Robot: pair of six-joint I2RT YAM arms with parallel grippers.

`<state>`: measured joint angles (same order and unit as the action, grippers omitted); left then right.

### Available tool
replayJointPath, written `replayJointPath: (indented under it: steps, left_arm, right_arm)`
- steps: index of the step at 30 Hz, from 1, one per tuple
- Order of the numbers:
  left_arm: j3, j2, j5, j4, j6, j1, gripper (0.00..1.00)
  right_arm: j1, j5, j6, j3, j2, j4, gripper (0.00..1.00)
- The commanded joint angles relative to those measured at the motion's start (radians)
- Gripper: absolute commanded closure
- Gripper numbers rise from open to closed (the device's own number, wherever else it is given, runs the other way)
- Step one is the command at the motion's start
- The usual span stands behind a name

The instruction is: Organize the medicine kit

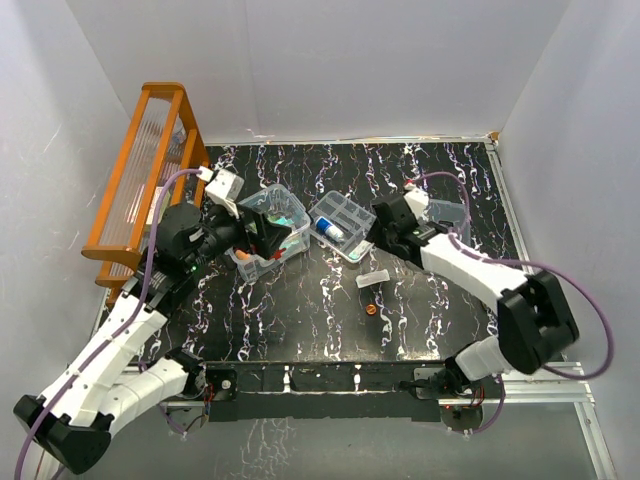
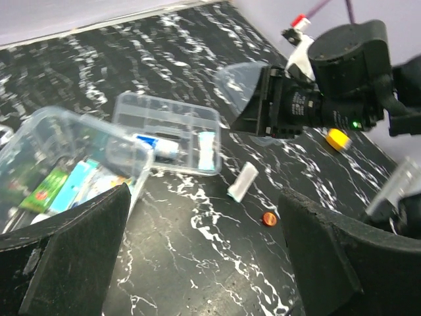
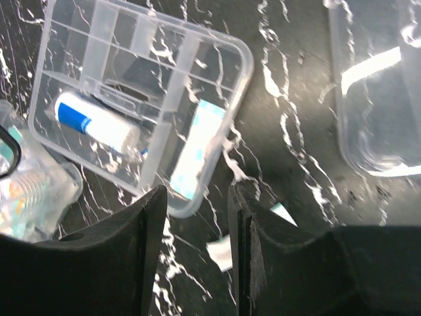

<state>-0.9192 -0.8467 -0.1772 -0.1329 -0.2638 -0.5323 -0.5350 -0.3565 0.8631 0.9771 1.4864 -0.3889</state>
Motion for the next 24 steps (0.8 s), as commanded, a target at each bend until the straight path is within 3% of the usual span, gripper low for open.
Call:
replayJointPath:
  steps: [1, 6, 14, 24]
  left_arm:
    - [-0.068, -0.049, -0.295, 0.049, 0.098, -0.004, 0.07]
    - [-0.052, -0.14, -0.406, 0.169, 0.017, -0.009, 0.11]
    - [-0.025, -0.21, -0.393, 0.221, -0.013, -0.019, 0.13]
    - [-0.004, -0.198, -0.361, 0.216, -0.024, -0.022, 0.13]
  right_arm:
    - [0.018, 0.054, 0.015, -0.102, -0.136, -0.099, 0.59]
    - [0.071, 0.16, 0.152, -0.243, -0.229, -0.074, 0.61]
    - [0.076, 0.27, 0.456, -0.413, -0.295, 0.055, 0.68]
    - [0.076, 0.275, 0.481, -0.427, -0.181, 0.203, 0.66]
